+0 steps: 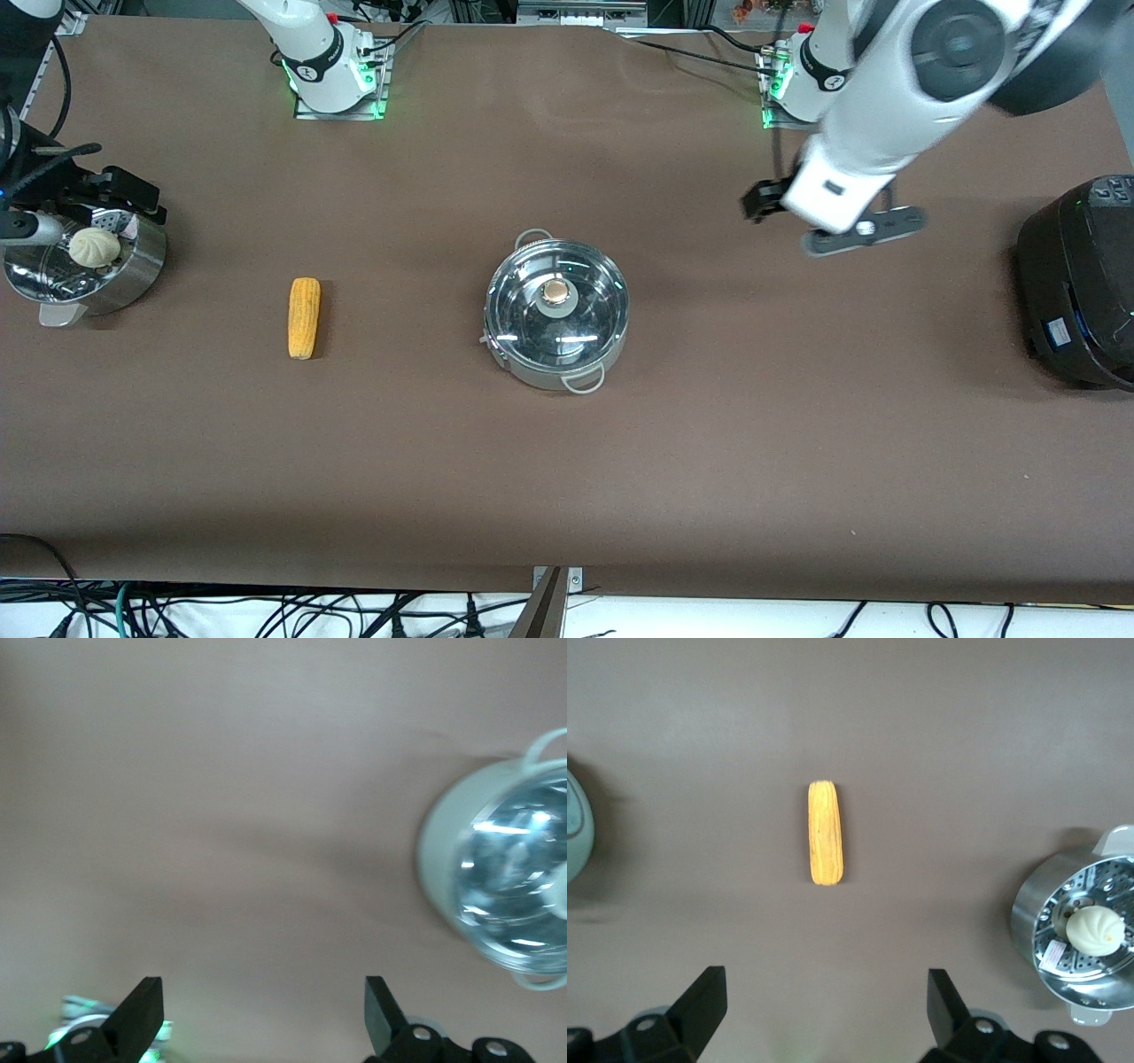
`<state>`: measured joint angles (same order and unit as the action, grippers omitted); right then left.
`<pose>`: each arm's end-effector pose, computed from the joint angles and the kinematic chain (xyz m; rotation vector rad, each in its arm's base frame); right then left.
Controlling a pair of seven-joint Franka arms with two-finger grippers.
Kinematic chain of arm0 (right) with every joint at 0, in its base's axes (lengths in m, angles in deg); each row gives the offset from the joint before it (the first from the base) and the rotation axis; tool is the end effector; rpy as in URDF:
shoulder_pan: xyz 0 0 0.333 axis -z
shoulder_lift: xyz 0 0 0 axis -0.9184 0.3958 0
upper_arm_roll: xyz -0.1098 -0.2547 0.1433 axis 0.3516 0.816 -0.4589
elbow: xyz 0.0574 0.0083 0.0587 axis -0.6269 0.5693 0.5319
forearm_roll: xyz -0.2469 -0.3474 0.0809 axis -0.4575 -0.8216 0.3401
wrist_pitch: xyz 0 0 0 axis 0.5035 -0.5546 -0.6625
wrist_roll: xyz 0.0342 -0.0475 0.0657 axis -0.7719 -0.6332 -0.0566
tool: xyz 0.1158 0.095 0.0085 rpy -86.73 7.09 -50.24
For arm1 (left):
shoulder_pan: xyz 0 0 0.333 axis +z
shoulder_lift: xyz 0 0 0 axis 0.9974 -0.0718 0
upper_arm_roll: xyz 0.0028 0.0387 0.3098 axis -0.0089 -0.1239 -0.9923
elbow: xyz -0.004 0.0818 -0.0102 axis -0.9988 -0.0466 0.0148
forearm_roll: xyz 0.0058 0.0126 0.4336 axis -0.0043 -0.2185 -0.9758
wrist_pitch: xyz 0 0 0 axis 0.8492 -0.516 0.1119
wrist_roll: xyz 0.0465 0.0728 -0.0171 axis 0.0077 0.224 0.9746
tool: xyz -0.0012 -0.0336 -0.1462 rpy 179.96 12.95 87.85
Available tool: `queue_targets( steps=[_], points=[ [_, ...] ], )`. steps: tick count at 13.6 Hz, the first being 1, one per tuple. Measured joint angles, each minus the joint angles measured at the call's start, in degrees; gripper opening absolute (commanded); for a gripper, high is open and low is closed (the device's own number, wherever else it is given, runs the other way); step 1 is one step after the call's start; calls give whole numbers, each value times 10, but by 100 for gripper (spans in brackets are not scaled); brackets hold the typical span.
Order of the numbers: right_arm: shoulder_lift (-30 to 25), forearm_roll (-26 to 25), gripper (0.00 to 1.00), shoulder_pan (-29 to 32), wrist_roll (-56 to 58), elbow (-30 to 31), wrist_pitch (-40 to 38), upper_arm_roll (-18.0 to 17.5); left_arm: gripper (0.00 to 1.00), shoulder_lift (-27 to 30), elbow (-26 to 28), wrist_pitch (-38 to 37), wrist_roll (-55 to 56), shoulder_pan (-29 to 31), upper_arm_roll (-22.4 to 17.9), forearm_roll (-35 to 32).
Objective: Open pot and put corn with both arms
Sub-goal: 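Reach the left gripper to the lid knob while the right gripper reaches the corn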
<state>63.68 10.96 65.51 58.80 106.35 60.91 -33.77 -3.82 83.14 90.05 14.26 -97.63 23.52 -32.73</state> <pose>0.5929 -0.0172 0.5061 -3.1227 -0.0377 0.1617 0.5602 -0.2964 0.4763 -3.0725 -0.4260 0.2888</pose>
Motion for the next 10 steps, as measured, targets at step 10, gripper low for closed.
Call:
queue_targets(
  steps=[10],
  points=[
    [183,0,100,-34,-7,92,210,1,100,-254,-191,179,149,-187,-55,0]
  ],
)
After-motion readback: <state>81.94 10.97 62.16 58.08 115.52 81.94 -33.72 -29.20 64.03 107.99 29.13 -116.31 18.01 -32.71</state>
